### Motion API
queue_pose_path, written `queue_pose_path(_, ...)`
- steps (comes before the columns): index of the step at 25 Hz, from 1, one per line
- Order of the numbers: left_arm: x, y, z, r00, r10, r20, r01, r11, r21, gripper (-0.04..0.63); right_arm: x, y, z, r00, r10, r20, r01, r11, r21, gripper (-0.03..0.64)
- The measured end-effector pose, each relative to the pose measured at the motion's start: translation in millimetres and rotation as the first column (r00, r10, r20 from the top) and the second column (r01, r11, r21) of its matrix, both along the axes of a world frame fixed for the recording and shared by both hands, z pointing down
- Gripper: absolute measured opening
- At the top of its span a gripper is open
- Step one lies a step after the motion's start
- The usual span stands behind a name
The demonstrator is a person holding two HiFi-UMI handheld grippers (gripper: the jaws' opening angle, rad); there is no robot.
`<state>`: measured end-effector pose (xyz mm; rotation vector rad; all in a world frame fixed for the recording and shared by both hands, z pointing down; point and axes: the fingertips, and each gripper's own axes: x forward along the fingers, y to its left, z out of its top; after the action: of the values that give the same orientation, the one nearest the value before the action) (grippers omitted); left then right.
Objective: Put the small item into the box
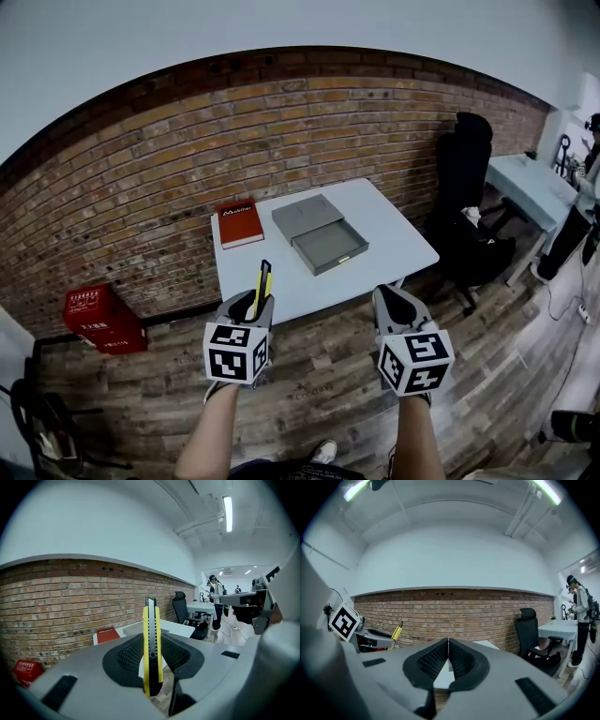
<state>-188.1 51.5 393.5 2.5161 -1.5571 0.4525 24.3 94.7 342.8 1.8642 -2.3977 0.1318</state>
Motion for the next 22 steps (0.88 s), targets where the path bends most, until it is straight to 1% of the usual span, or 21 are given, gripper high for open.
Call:
queue_pose_path(4,6.2,-5.2,2.4,1.000,-0.027,0.008,0.027,1.000,-0.004,0.130,7.0,-11.7,1.6,1.000,-0.031,0.005,0.031,1.000,0.002,0.021)
queue_pose_path(10,13.0,-15.7,5.4,0.999,-0.050,0.012,0.050,0.999,-0.004,0.130,17.0,-25.0,8.7,0.999,-0.049,0.014,0.049,0.999,-0.004,0.021)
queue_pose_path(16,16.7,-32.1,10.5,0.998,-0.057,0.005,0.057,0.998,-0.013,0.130,18.6,-41.4,12.8,0.998,-0.063,0.000,0.063,0.998,-0.015,0.021)
queue_pose_path(22,20.0,-60.9,13.9,0.998,-0.058,0.000,0.058,0.998,-0.003,0.130,23.1,-70.3,17.9,0.998,-0.064,-0.007,0.064,0.998,-0.013,0.021)
